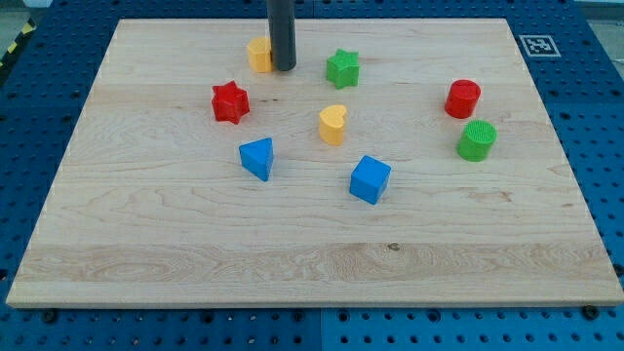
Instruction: Make a diagonal line out of red circle green star and the yellow hexagon
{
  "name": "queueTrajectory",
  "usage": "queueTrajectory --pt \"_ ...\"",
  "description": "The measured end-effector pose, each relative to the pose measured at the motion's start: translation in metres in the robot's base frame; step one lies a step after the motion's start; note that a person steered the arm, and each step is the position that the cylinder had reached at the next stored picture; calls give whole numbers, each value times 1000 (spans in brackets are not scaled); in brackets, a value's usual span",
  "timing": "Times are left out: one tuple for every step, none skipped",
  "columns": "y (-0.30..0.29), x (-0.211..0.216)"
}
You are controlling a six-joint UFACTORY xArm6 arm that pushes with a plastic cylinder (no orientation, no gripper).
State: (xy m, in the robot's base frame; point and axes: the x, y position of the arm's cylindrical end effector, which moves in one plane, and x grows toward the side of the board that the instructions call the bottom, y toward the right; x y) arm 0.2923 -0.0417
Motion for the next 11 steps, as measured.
queueTrajectory --pt "22 1" --pt "44 12" --pt "44 37" --pt "44 39" --pt "44 31" --pt "44 16" --pt "48 16" --pt "54 37" --pt "67 41" --pt "83 41" --pt "94 41"
